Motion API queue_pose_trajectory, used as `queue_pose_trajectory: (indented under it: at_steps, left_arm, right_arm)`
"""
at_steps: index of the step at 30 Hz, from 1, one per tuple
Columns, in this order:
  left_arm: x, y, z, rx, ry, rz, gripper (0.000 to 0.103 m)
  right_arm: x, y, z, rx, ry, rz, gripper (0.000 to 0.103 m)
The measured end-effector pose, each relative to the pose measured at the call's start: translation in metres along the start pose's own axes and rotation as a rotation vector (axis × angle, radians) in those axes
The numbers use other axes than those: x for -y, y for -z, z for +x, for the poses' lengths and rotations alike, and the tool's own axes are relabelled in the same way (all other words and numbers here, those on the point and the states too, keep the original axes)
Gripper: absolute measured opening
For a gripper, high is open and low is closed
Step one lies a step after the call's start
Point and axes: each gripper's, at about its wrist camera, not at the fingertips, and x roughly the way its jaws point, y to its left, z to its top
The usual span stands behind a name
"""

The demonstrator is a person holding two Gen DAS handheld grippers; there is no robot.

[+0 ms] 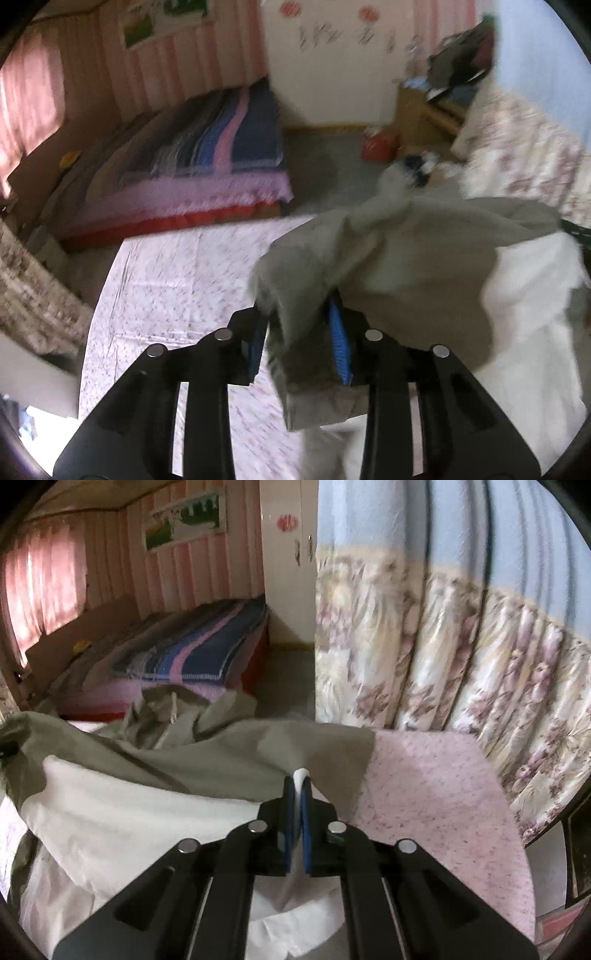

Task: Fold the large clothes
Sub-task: 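Lay the sleeve on the jacket and open the left gripper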

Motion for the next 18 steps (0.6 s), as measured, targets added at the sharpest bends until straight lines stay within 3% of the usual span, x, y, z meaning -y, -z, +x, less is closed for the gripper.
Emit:
queue_pose_trajectory:
  at_steps: [2, 4, 5, 7, 8, 12, 14, 16, 18]
  left_arm:
    - [-0.003, 0.005, 0.038, -0.097, -0.001, 0.008, 0.037]
    - [-0.003, 0.018, 0.063, -0.143, -0.034, 0.019, 0.050]
    - [-0.005, 0.024, 0.069, -0.147, -0.037, 0.011, 0.058]
    - [-0.013, 0.035, 0.073, -0.123, -0.054, -0.022, 0.076]
    - [-0.015, 0.037, 0.072, -0.102, -0.069, -0.037, 0.087]
    - [-0.025, 0.044, 0.062, -0.028, -0.085, -0.058, 0.092]
    - [-0.023, 0.040, 0.042, 0.015, -0.140, -0.064, 0.091]
    - [-0.021, 0.033, 0.019, 0.073, -0.179, -0.072, 0.092]
    - [-0.015, 0.025, -0.003, 0.132, -0.180, -0.083, 0.098]
  right_arm:
    - [-0.005, 0.005, 0.023, -0.049, 0.018, -0.029, 0.004]
    - [-0.006, 0.015, 0.042, -0.095, 0.027, -0.043, 0.016]
    - [-0.006, 0.020, 0.047, -0.102, 0.038, -0.053, 0.019]
    - [-0.005, 0.031, 0.057, -0.115, 0.057, -0.085, 0.035]
    - [-0.005, 0.035, 0.058, -0.114, 0.065, -0.097, 0.036]
    - [-0.006, 0.033, 0.051, -0.099, 0.080, -0.107, 0.037]
    - [-0.011, 0.029, 0.040, -0.075, 0.106, -0.114, 0.042]
    - [-0.018, 0.025, 0.021, -0.027, 0.126, -0.127, 0.056]
    - [-0.026, 0.019, 0.003, 0.012, 0.119, -0.130, 0.057]
